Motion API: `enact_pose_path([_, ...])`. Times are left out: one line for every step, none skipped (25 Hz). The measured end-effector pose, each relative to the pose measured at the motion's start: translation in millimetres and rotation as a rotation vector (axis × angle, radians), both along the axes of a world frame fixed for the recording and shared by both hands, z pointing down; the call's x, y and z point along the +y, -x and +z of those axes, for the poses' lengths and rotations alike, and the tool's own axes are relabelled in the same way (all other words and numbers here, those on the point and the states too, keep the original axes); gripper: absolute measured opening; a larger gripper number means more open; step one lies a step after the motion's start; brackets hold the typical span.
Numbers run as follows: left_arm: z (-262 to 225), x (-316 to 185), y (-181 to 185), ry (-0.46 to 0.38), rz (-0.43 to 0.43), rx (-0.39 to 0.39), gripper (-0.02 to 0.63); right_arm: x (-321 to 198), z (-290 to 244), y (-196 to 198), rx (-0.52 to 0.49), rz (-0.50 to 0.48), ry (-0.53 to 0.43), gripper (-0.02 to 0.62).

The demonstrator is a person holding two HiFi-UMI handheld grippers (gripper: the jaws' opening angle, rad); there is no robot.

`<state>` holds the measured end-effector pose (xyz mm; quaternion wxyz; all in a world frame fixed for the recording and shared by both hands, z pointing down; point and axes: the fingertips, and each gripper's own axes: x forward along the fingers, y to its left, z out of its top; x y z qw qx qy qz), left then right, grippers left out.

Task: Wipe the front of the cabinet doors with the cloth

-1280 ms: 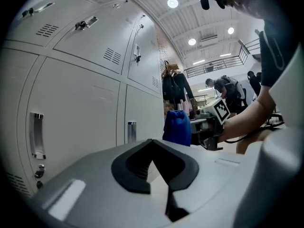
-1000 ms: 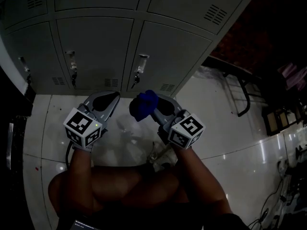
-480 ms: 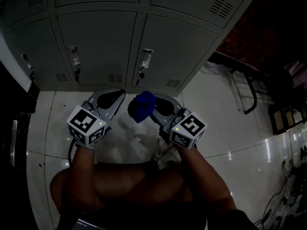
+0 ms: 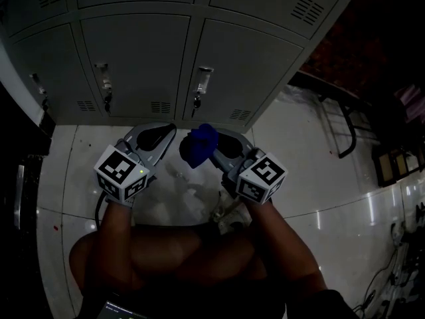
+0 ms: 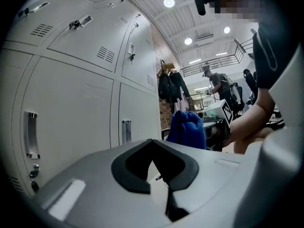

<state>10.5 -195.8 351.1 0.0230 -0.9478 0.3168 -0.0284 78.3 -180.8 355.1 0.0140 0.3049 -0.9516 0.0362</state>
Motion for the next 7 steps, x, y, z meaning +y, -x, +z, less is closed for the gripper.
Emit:
enact_pose_path([-0.5,0.2,0.3,0.001,-0.001,0.001,0.0,0.0,0.3,0.1,0.0,0.001,0.002,0.077])
enact_pose_path([0.0,-0.1,0.7,0.0,-0.001,0.001,0.0,-0.1,0.5,0.3,0.0,0.001,0.003,0.077])
enact_pose_path([1.0,-0.6,1.1,-0.003,0.0,-0.001,0.0,-0.3,0.5,0.5,-0.002,0.0,0.003,0.077])
enact_pose_path([1.9,-1.0,1.4,-0.005,0.001,-0.004,0.0,-0.3,0.4,0.7,-0.003,-0.001,0.002,0.077])
enact_pose_path([2.6,-1.2,1.7,-0.007,0.001,-0.006,0.0,-0.4,0.4,0.8,-0.004,-0.002,0.002,0.077])
enact_pose_path([3.0,-1.4,1.9,-0.007,0.001,-0.007,0.0,-0.3,0.4,0.9,-0.005,-0.003,0.002,0.077])
enact_pose_path([3.4,-1.5,2.2,-0.008,0.001,-0.008,0.0,-0.3,0.4,1.0,-0.005,-0.004,0.002,0.077])
